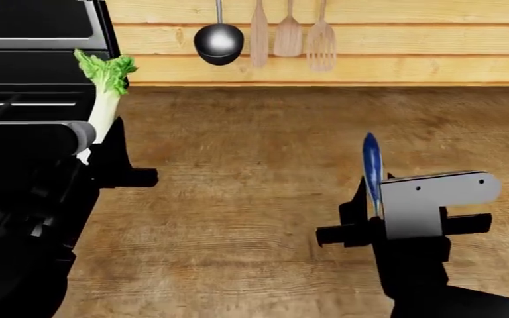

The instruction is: Place both pans onto different burners. Then place the celery and the fish on different pans.

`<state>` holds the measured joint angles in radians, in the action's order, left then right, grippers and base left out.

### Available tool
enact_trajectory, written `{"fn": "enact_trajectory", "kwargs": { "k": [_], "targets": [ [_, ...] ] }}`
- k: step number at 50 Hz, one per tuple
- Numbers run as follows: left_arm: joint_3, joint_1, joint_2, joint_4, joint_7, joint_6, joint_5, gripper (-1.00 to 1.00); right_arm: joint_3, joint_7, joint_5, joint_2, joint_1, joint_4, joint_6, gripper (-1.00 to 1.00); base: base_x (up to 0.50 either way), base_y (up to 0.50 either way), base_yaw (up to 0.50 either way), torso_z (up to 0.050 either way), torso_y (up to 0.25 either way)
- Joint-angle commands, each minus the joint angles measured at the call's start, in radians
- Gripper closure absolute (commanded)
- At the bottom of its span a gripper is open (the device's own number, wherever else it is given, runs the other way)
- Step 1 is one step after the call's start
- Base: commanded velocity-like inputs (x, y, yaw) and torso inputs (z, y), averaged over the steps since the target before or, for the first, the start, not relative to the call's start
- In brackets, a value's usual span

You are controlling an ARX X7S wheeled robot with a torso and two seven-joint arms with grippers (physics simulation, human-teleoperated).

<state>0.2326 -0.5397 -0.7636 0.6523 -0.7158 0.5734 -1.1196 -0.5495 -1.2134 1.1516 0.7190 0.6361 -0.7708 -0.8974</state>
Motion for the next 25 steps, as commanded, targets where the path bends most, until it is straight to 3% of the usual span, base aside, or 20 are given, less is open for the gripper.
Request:
{"fn": "enact_trajectory", "kwargs": {
  "k": [1,13,25],
  "targets": [
    [-0.024,0.062,-0.007,0.01,0.081,-0.044,0.032,1.0,0.013,-0.016,0.011,0.022,0.007,-0.047,-0.022,1.0,-0.5,0.03,0.0,0.0,0.0],
    [-0.028,0.053,-0.018,0.028,0.062,-0.031,0.013,1.0,0.023,-0.019,0.016,0.032,0.009,-0.043,-0.019,1.0,-0.47,0.04,0.0,0.0,0.0],
    [-0.036,0.039,-0.028,0.031,0.052,-0.024,0.002,1.0,0.067,-0.034,0.111,0.045,0.061,-0.043,-0.023,1.0,0.0,0.08,0.0,0.0,0.0]
  ]
}}
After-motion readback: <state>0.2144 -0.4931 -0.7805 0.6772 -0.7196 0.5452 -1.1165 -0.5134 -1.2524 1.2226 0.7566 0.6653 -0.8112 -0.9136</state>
